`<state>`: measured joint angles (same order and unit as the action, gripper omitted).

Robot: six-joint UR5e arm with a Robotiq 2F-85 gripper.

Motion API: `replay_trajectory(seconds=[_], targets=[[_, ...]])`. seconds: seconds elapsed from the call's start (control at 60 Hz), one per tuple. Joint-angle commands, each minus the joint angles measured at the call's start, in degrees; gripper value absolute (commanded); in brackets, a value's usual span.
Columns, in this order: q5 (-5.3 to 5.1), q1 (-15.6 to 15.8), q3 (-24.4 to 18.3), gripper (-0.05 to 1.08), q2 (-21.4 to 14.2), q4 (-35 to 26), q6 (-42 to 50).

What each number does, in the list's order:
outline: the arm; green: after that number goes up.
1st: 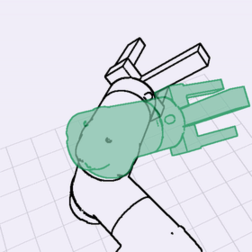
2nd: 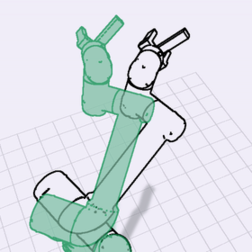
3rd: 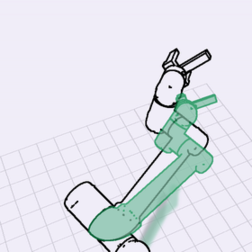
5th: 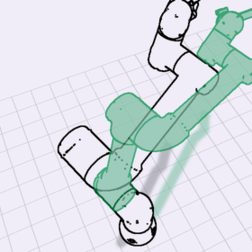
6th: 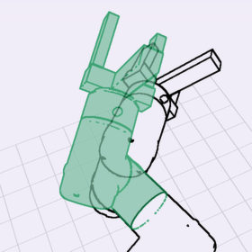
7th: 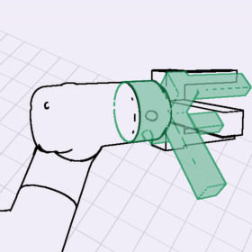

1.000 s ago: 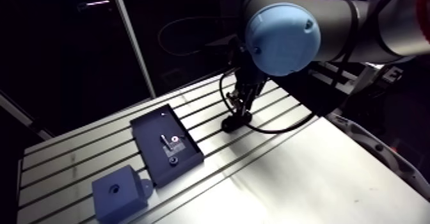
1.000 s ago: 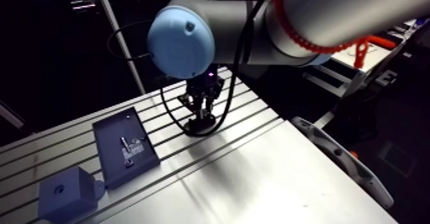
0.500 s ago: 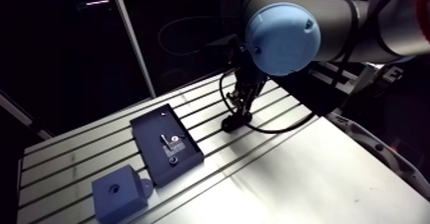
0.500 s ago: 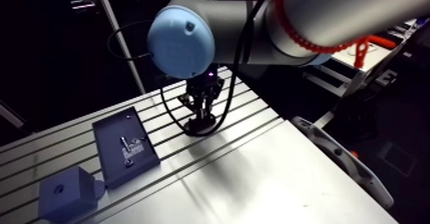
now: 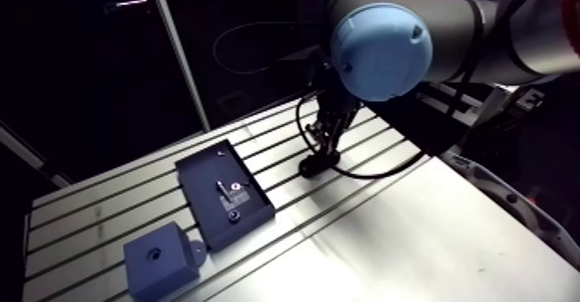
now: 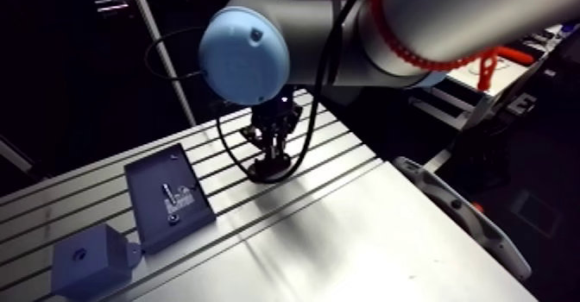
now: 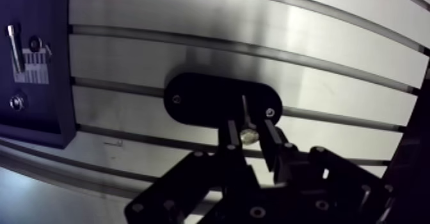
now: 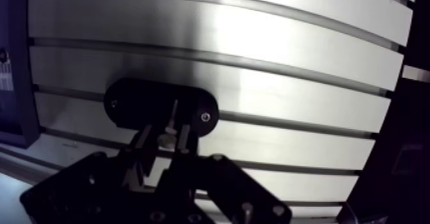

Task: Pick up the M10 bolt and insert it into the hex recess until seated.

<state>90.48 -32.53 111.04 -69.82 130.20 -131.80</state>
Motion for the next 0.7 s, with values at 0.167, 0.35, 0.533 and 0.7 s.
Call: replay_trajectory(seconds=[0.167,0.35,0.533,0.7], targets=[[0.0,0.0,0.1,0.69,0.01,0.02,0.0],[0.0,0.0,0.01,0.71,0.09,0.02,-0.09],[0.0,0.0,-0.33,0.75,-0.09,0.02,-0.17],[0.0,0.0,-0.5,0.75,-0.09,-0.07,-0.18]])
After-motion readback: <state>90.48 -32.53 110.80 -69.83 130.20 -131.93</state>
